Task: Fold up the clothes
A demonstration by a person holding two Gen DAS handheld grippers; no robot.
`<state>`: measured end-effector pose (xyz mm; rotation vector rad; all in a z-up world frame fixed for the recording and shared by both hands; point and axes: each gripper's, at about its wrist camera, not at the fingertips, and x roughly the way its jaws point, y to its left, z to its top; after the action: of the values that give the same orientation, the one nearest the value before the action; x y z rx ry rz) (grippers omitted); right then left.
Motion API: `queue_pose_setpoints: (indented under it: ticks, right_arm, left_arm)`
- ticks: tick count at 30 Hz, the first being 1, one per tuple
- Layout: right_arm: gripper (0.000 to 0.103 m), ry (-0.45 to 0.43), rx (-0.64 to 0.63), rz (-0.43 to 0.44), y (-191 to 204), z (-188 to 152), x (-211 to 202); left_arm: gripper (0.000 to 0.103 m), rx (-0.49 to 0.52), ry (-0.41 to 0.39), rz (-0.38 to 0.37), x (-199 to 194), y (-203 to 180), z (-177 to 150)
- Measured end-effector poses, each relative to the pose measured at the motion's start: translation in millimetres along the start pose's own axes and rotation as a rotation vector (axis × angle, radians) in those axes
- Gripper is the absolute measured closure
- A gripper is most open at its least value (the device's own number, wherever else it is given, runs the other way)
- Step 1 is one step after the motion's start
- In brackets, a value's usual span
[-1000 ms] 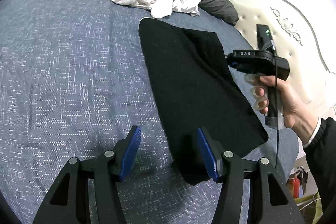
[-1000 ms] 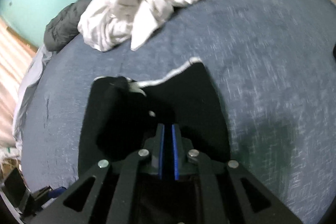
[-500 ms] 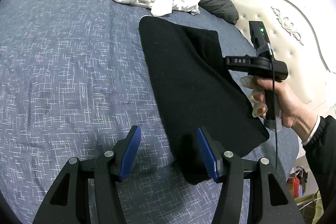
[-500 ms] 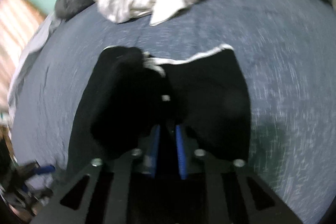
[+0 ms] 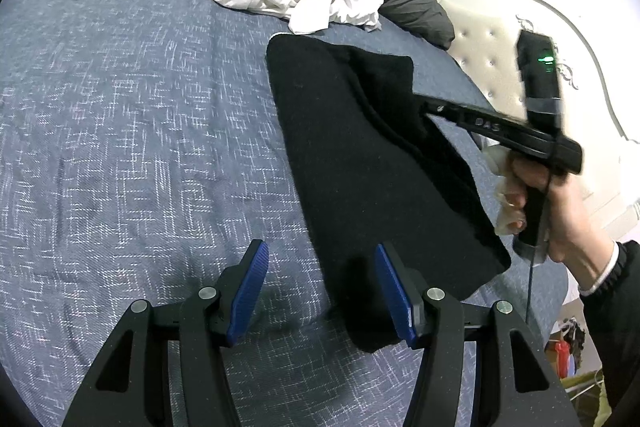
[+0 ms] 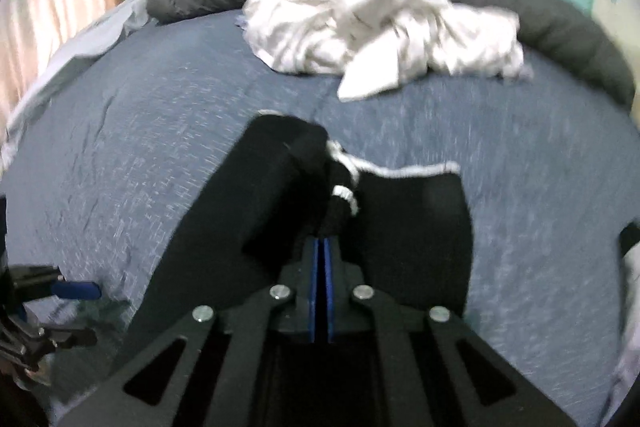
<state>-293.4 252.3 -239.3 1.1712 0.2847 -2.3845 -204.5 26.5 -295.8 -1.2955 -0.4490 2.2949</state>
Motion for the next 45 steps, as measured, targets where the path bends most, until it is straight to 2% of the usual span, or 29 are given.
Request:
queue_pose_setpoints:
  ticks: [2,5,11,15,19,21,23,25,27,28,30,35,37,39,42,45]
  right_arm:
    - [0.1,-0.035,-0.034,-0.041,7,4,-10]
    - [0.1,-0.084,-0.091,-0.16,11,10,-21]
    - [0.1,-0.068,0.036,-0.294,-38,21,-14]
    - [0.101,-0.049,0.091,-0.327,-65,21,-2]
    - [0.101,0.001,0.166,-0.311,-83,17,19]
    - [0.1,0.053,0.207,-0.259,-91,13,34]
    - [0.1,0.094,0.244,-0.258,-97,9,42]
    - [0.095,0.072,0.282,-0.285,-104,6,36]
    - [0.094,0.036,0.362,-0.313,-116,4,21]
    - [0.094,0.005,0.41,-0.289,-120,2,12]
    - [0.094,-0.064,0.492,-0.178,-126,-2,-4]
    - [0.094,-0.055,0.348,0.008,-96,1,-3]
    - [0.094,0.024,0.326,-0.021,-93,-1,13]
    - [0.094,0.089,0.378,-0.053,-103,-6,29]
    - [0.094,0.005,0.405,-0.092,-107,-6,14]
    - [0.094,-0.075,0.374,0.0,-91,2,-2]
  left_arm:
    - [0.043,0.0,-0.001,-0.001,-1,0,0]
    - [0.043,0.0,-0.003,-0.002,-2,0,1]
    - [0.043,-0.01,-0.01,-0.002,-4,4,2]
    - [0.043,-0.019,-0.011,-0.001,-4,7,3]
    - [0.043,-0.023,-0.008,0.001,-4,8,2]
    - [0.043,-0.022,-0.006,0.001,-3,8,2]
    - [0.043,-0.021,-0.003,0.0,-2,8,2]
    - [0.043,-0.021,-0.002,-0.002,-1,8,2]
    - [0.043,-0.017,-0.001,-0.002,-1,7,1]
    - [0.043,-0.016,0.0,-0.002,-1,6,1]
    - [0.043,-0.013,0.0,-0.003,-1,5,1]
    - [0.043,-0.007,-0.003,-0.004,-3,2,0]
    - [0.043,-0.004,-0.002,-0.004,-3,2,0]
    - [0.043,-0.002,-0.002,-0.004,-3,2,-1]
    - [0.043,-0.009,-0.006,-0.003,-3,4,0]
    - [0.043,-0.014,-0.007,-0.003,-1,4,1]
